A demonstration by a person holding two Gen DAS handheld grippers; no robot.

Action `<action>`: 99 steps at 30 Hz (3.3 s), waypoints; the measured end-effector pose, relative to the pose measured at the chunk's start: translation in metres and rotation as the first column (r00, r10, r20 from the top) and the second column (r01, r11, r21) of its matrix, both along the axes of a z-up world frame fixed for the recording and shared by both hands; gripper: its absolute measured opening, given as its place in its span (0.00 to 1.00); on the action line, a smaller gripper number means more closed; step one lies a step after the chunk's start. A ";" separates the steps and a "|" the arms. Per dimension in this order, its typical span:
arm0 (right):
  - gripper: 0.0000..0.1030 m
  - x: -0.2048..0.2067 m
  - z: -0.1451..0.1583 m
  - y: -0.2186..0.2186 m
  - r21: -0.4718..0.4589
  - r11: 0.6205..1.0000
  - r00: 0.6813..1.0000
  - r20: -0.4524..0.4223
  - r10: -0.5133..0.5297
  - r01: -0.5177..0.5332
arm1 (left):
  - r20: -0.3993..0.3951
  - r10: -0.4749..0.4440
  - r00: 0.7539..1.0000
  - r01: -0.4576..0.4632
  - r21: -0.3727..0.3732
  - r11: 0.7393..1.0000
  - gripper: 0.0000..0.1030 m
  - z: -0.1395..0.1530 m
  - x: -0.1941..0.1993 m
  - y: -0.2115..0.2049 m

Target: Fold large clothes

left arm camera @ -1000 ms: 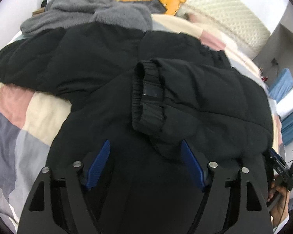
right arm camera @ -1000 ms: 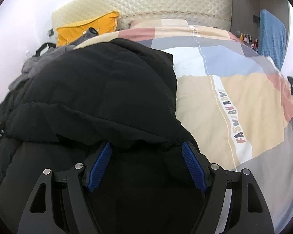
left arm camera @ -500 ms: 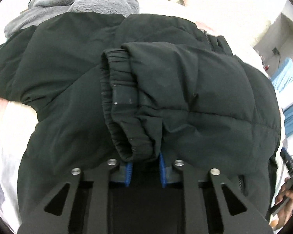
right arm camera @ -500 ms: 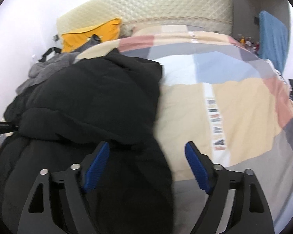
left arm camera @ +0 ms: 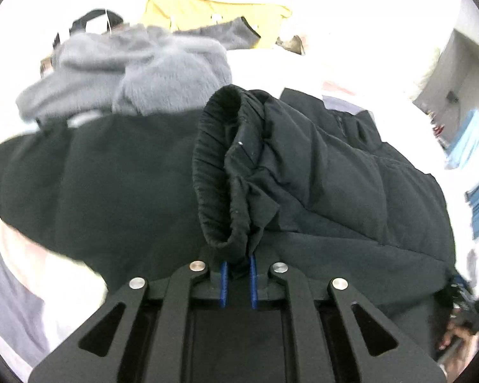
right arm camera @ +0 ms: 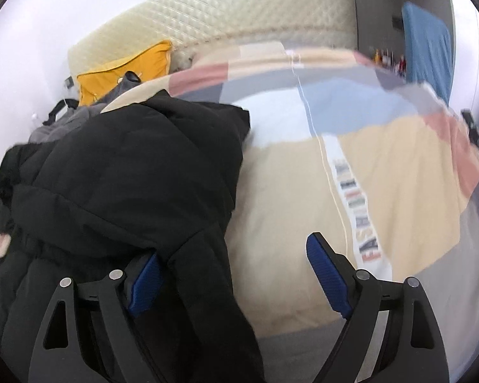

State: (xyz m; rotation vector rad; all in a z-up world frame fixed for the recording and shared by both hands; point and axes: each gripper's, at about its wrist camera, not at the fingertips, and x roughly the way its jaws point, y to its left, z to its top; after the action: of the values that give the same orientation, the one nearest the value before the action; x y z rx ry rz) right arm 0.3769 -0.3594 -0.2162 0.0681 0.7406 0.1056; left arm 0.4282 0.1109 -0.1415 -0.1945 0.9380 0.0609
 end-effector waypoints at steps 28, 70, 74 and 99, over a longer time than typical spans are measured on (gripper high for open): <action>0.86 -0.133 0.102 0.043 0.068 0.996 0.975 0.217 0.049 -0.065 | 0.170 -0.192 0.967 0.178 0.093 0.980 0.71 0.084 -0.141 -0.026; 0.99 -0.230 0.078 0.077 0.015 0.994 0.964 0.242 -0.110 0.110 | -0.023 0.507 0.862 -0.457 -0.471 0.755 0.90 -0.026 -0.143 0.404; 0.99 -0.213 0.074 0.086 0.044 0.993 0.971 0.208 -0.114 0.107 | -0.038 0.517 0.855 -0.494 -0.364 0.789 0.90 -0.070 -0.113 0.414; 0.99 -0.205 0.077 0.094 0.016 0.995 0.969 0.224 -0.104 0.103 | 0.073 0.589 0.805 -0.530 -0.359 0.768 0.07 -0.038 -0.055 0.415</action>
State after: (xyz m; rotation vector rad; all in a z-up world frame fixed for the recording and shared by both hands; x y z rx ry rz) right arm 0.1717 -0.2656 -0.1389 0.0972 0.5094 0.0142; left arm 0.3730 0.5260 -0.1795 -0.7786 0.6710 0.4445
